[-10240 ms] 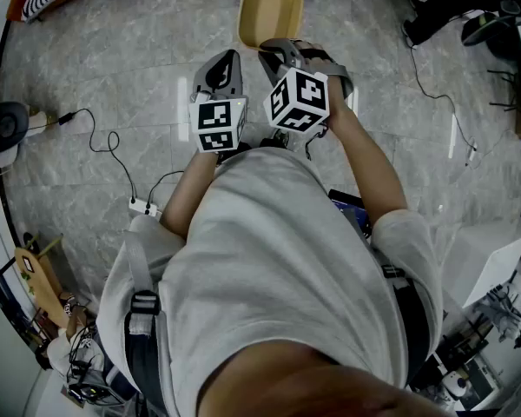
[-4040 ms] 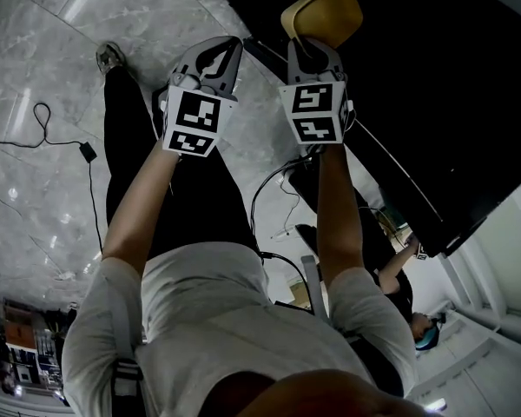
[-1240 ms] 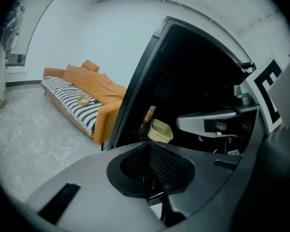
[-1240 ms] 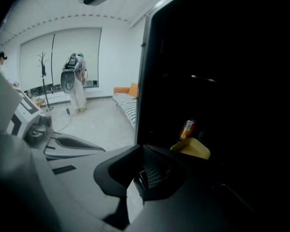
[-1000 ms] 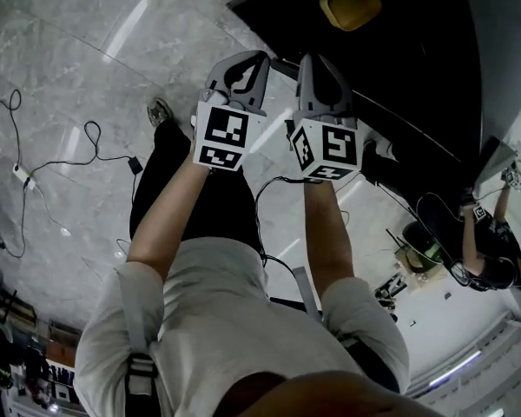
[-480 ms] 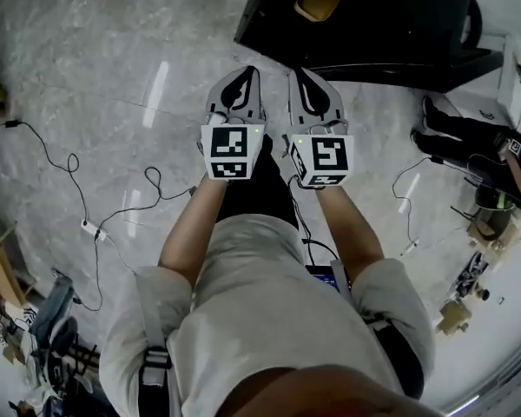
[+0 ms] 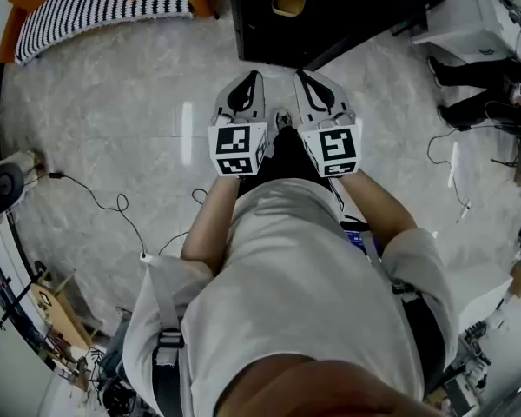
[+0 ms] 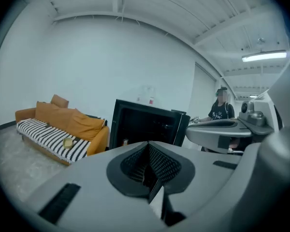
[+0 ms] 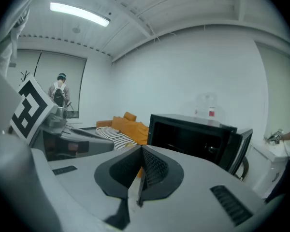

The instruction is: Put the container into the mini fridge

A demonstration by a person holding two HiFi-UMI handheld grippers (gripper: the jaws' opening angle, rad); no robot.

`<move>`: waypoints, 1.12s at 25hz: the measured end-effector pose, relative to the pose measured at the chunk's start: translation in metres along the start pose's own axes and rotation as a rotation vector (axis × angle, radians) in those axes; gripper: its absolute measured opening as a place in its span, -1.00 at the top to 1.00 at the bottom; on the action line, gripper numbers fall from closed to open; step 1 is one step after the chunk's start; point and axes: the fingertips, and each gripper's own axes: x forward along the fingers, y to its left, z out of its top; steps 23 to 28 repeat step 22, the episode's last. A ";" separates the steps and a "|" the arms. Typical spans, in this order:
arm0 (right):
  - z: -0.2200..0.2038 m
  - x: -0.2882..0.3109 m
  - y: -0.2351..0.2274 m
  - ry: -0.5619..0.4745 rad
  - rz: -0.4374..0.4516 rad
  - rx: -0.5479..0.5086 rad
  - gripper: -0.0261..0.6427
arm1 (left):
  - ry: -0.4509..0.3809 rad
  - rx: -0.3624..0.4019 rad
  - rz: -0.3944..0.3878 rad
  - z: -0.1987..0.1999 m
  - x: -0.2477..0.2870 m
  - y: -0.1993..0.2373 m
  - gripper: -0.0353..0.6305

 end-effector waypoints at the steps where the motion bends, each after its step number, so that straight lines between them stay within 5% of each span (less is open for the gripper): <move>1: 0.011 -0.007 -0.001 -0.023 -0.023 -0.009 0.81 | -0.019 0.013 -0.010 0.009 -0.007 -0.003 0.86; 8: 0.034 -0.023 0.002 -0.072 -0.135 0.035 0.81 | -0.085 0.026 -0.062 0.032 -0.035 -0.008 0.86; 28: 0.030 -0.022 0.038 -0.057 -0.161 0.049 0.81 | -0.081 0.070 -0.079 0.022 -0.067 0.009 0.86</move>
